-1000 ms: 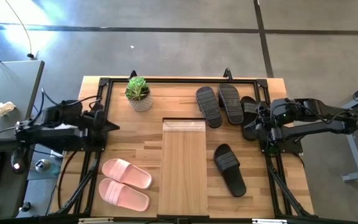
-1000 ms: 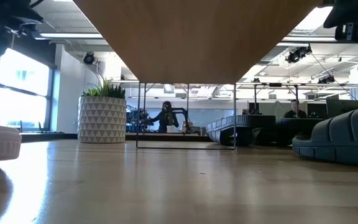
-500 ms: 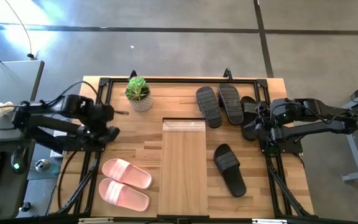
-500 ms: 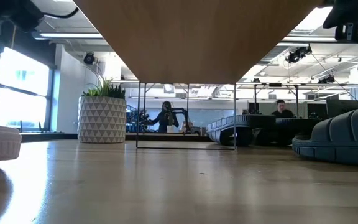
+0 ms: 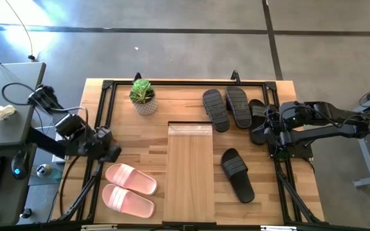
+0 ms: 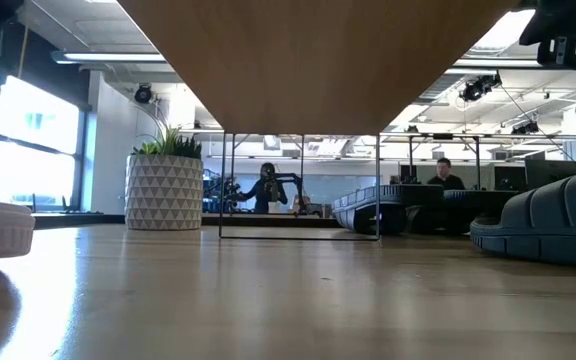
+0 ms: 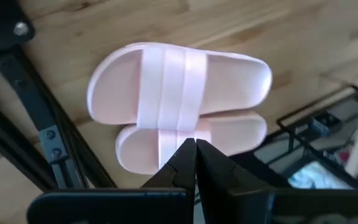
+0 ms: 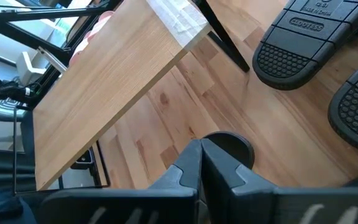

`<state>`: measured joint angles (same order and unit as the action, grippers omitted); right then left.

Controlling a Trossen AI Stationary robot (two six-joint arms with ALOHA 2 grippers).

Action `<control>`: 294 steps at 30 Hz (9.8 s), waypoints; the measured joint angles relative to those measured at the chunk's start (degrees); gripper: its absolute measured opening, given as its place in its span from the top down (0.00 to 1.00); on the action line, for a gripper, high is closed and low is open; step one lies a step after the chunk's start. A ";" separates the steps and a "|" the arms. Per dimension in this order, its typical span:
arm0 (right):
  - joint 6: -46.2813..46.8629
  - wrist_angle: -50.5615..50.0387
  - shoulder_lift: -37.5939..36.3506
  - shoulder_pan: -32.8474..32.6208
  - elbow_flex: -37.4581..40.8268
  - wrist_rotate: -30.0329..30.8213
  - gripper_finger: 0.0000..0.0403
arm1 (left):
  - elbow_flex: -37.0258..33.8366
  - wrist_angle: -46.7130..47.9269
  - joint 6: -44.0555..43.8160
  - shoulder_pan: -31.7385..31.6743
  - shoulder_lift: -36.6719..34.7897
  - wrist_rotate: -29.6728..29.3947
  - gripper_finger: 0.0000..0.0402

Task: Pick and place slides into the shelf
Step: Put the top pink slipper on the shelf

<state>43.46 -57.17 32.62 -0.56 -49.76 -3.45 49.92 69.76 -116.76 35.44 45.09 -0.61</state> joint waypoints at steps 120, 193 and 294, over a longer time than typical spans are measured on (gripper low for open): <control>-0.47 1.33 0.00 0.02 0.02 -1.48 1.00 | -23.48 -34.93 -20.92 20.59 15.50 -20.27 0.80; 0.02 1.39 -0.01 0.00 0.02 1.73 1.00 | -6.38 -8.80 -18.97 20.39 9.29 -41.87 1.00; 3.10 7.69 -0.01 0.02 0.02 1.45 1.00 | 27.21 -79.06 44.15 -15.09 48.65 -22.80 1.00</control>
<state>46.57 -49.47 32.61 -0.54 -49.74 -2.00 77.12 -9.31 -72.61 20.35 93.74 -23.42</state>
